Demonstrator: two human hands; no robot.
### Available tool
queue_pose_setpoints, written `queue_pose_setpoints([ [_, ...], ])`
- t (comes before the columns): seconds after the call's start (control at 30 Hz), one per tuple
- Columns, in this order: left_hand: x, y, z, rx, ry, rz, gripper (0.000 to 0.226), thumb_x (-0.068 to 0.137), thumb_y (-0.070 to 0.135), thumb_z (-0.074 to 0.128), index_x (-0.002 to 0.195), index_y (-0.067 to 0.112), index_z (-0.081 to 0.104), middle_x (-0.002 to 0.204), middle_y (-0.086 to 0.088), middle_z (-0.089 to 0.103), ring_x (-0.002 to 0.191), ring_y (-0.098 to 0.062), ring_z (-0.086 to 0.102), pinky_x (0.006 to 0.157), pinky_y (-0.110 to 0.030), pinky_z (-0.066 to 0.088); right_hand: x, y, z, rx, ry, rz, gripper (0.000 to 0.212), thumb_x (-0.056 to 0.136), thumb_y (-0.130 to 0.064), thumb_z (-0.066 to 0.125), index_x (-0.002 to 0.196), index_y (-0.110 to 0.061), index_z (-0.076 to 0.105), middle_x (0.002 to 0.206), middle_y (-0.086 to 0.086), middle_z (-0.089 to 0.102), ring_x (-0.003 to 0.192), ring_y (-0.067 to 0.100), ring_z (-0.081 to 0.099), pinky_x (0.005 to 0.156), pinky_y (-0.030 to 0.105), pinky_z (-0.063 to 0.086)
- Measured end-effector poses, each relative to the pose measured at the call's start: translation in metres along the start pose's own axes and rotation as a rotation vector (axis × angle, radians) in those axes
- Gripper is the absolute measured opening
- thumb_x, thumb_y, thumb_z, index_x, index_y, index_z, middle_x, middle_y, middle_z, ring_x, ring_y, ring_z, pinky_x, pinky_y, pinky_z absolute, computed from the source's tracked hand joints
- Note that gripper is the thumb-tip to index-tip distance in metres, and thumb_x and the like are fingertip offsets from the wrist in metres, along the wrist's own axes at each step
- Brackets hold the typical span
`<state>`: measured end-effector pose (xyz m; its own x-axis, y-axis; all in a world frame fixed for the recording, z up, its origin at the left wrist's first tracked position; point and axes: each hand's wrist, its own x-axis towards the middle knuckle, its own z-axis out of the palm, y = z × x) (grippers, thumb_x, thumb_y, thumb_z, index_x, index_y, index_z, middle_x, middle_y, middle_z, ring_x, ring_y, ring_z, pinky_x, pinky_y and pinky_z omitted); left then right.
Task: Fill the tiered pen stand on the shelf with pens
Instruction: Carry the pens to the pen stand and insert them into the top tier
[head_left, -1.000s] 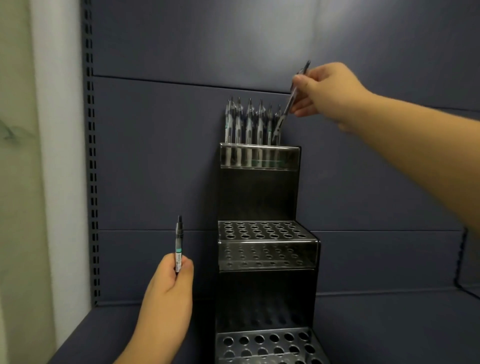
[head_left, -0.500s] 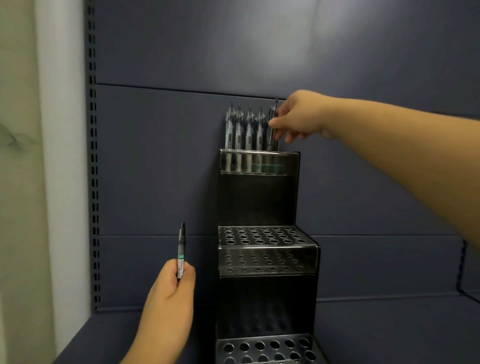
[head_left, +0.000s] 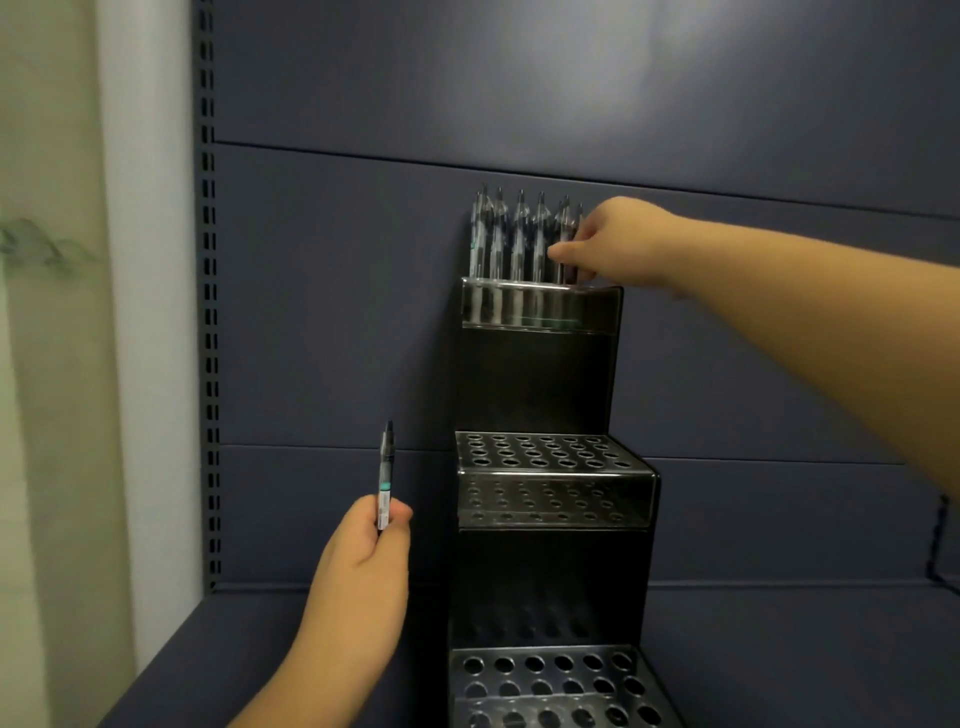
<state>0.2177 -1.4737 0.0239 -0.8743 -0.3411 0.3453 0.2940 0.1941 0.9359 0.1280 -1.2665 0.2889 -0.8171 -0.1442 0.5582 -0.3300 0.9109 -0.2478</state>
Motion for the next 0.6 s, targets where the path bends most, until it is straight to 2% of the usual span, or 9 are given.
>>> queue_pose_setpoints([
  [0.07,-0.001,0.000,0.001,-0.006,-0.002,0.017,0.023,0.103,0.031,0.045,0.087,0.023,0.061,0.064,-0.001,0.048,0.061,-0.016,0.045,0.062,-0.038,0.042,-0.016,-0.002,0.007,-0.046,0.187,-0.082,0.042,0.103,-0.044,0.052,0.100,-0.005,0.068,0.086,0.011,0.070,0.076,0.025,0.063,0.062,0.034,0.043],
  [0.13,-0.001,0.001,0.001,-0.027,0.005,0.047,0.022,0.103,0.028,0.047,0.086,0.024,0.062,0.064,0.001,0.049,0.061,-0.015,0.046,0.061,-0.038,0.042,-0.045,-0.009,0.016,0.061,0.377,-0.201,0.026,0.103,-0.039,0.051,0.096,-0.015,0.059,0.080,-0.002,0.061,0.071,0.014,0.056,0.058,0.032,0.036],
  [0.17,-0.002,0.002,0.001,-0.036,0.007,0.060,0.022,0.102,0.027,0.047,0.087,0.024,0.063,0.064,0.002,0.050,0.061,-0.014,0.047,0.061,-0.036,0.043,-0.062,-0.016,0.022,0.087,0.420,-0.278,0.020,0.101,-0.037,0.052,0.094,-0.020,0.057,0.079,-0.008,0.058,0.070,0.013,0.053,0.058,0.032,0.036],
  [0.2,-0.003,0.004,0.001,-0.044,0.011,0.073,0.021,0.102,0.026,0.048,0.089,0.025,0.064,0.066,0.002,0.052,0.062,-0.013,0.048,0.062,-0.035,0.044,-0.079,-0.022,0.030,0.086,0.409,-0.357,0.016,0.100,-0.037,0.054,0.092,-0.023,0.058,0.078,-0.011,0.056,0.071,0.013,0.053,0.061,0.032,0.037],
  [0.27,-0.005,0.008,0.000,-0.066,0.031,0.115,0.020,0.102,0.027,0.049,0.091,0.031,0.065,0.068,0.006,0.058,0.063,-0.007,0.052,0.063,-0.030,0.045,-0.109,-0.033,0.046,0.051,0.245,-0.473,0.019,0.097,-0.041,0.057,0.087,-0.025,0.063,0.077,-0.012,0.058,0.073,0.009,0.055,0.067,0.031,0.044],
  [0.33,-0.009,0.014,-0.003,-0.086,0.061,0.179,0.019,0.101,0.030,0.050,0.096,0.040,0.066,0.071,0.013,0.063,0.064,-0.001,0.055,0.062,-0.024,0.045,-0.131,-0.043,0.060,-0.025,0.053,-0.522,0.027,0.096,-0.050,0.057,0.086,-0.027,0.070,0.080,-0.011,0.059,0.074,0.005,0.057,0.069,0.030,0.050],
  [0.4,-0.013,0.023,-0.007,-0.071,0.065,0.259,0.019,0.099,0.037,0.051,0.096,0.046,0.066,0.069,0.013,0.063,0.060,0.000,0.055,0.057,-0.018,0.044,-0.141,-0.054,0.069,-0.078,-0.048,-0.563,0.033,0.095,-0.058,0.055,0.090,-0.030,0.072,0.085,-0.011,0.057,0.076,0.005,0.056,0.070,0.028,0.051],
  [0.5,-0.018,0.034,-0.010,-0.042,0.057,0.321,0.021,0.092,0.049,0.047,0.096,0.045,0.067,0.072,0.018,0.067,0.063,0.005,0.059,0.054,-0.010,0.043,-0.146,-0.070,0.081,-0.033,-0.032,-0.605,0.035,0.095,-0.057,0.057,0.084,-0.026,0.068,0.084,-0.010,0.053,0.073,0.006,0.053,0.066,0.026,0.048],
  [0.6,-0.020,0.038,-0.012,-0.040,0.069,0.324,0.024,0.092,0.051,0.045,0.099,0.044,0.067,0.075,0.015,0.069,0.062,0.004,0.058,0.054,-0.016,0.042,-0.144,-0.077,0.093,0.071,-0.014,-0.568,0.030,0.096,-0.047,0.062,0.081,-0.023,0.068,0.079,-0.010,0.054,0.073,0.006,0.054,0.068,0.029,0.050],
])
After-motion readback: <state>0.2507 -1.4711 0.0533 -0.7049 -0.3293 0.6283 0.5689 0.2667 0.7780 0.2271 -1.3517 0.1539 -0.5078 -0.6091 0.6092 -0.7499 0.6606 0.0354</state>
